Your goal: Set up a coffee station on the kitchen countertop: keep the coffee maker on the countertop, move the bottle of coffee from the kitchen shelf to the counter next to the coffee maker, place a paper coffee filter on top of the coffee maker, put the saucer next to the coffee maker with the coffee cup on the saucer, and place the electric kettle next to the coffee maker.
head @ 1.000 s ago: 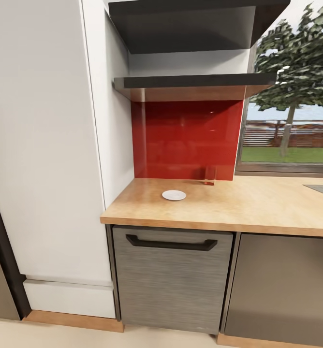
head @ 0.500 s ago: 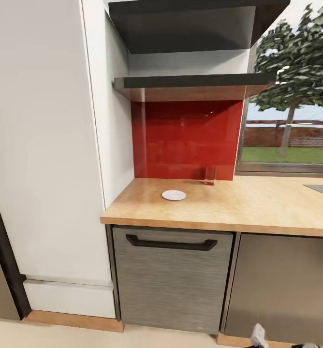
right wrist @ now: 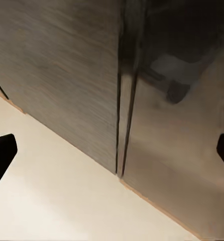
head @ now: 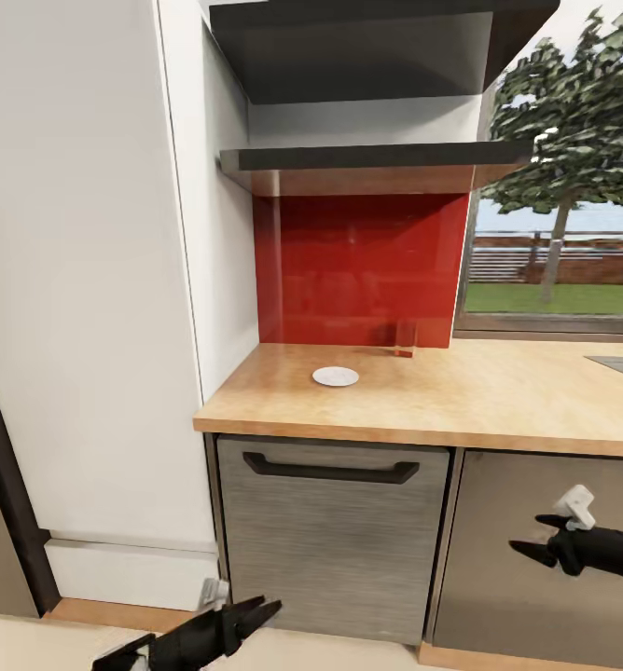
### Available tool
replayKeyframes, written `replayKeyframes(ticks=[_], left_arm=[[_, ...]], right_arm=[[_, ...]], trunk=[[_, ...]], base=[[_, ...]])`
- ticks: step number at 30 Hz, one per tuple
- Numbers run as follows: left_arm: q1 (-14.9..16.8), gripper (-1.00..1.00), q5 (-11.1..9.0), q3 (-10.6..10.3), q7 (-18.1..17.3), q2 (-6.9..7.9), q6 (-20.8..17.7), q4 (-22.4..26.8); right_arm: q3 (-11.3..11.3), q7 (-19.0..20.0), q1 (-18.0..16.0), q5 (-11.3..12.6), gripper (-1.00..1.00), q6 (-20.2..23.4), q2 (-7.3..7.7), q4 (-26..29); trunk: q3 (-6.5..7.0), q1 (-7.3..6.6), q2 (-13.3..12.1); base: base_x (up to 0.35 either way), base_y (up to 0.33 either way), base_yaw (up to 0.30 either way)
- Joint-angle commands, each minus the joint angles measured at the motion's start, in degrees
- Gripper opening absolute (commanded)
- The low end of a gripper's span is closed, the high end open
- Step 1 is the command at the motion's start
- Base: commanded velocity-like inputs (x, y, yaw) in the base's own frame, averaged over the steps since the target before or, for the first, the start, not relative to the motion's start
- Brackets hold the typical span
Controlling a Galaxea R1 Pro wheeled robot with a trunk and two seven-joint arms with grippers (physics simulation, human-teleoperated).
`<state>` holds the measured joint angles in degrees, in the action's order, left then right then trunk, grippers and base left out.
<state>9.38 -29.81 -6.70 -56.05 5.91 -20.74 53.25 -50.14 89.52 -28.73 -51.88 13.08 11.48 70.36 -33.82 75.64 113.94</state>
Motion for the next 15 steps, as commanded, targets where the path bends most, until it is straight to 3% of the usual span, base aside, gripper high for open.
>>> replayKeyframes(ticks=[1, 5, 7, 8, 10, 11, 14, 15], left_arm=[[0.02, 1.0, -0.51, -0.25, 0.0, 0.07, -1.72, 1.59], [0.02, 1.0, -0.51, -0.44, -0.08, 0.07, -8.1, 10.5], [0.02, 1.0, -0.51, -0.41, -0.1, 0.07, -13.04, 16.69], [0.02, 1.0, -0.51, -0.35, -0.11, 0.07, -16.29, 21.25], [0.02, 1.0, -0.51, -0.43, -0.11, 0.03, -19.57, 25.02], [0.02, 1.0, -0.57, -0.35, -0.08, -0.1, -23.68, 29.33], [0.02, 1.0, -0.58, -0.24, -0.05, -0.26, -25.87, 32.06], [0.02, 1.0, -0.59, -0.1, -0.04, -0.35, -27.02, 33.24]], right_arm=[[0.41, 0.35, -0.02, 0.52, 1.0, 1.77, 0.05, 1.95], [1.86, 0.43, 0.05, 2.56, 1.0, 7.15, 0.44, 9.83], [2.17, 0.48, 0.07, 3.01, 1.0, 8.68, 0.83, 12.98], [2.25, 0.44, -0.08, 3.21, 1.0, 9.29, 2.2, 14.08], [2.29, 0.48, -0.31, 3.63, 1.0, 10.37, 3.63, 14.68], [2.33, 0.48, -0.44, 5.93, 1.0, 12.41, 6.21, 15.07], [2.33, 0.48, -0.49, 8.38, 1.0, 13.33, 8.27, 15.27], [2.33, 0.48, -0.51, 9.61, 1.0, 13.71, 9.86, 15.39]], trunk=[[-0.08, 0.0, 0.02], [-0.08, 0.0, 0.02], [-0.08, 0.0, 0.02], [-0.08, 0.0, 0.02], [-0.08, 0.0, 0.02], [-0.08, 0.0, 0.02], [-0.08, 0.0, 0.02], [-0.08, 0.0, 0.02]], base=[[0.0, 0.0, 0.0], [0.0, 0.0, 0.0], [0.0, 0.0, 0.0], [0.0, 0.0, 0.0], [0.0, 0.0, 0.0], [0.0, 0.0, 0.0], [0.0, 0.0, 0.0], [0.0, 0.0, 0.0]])
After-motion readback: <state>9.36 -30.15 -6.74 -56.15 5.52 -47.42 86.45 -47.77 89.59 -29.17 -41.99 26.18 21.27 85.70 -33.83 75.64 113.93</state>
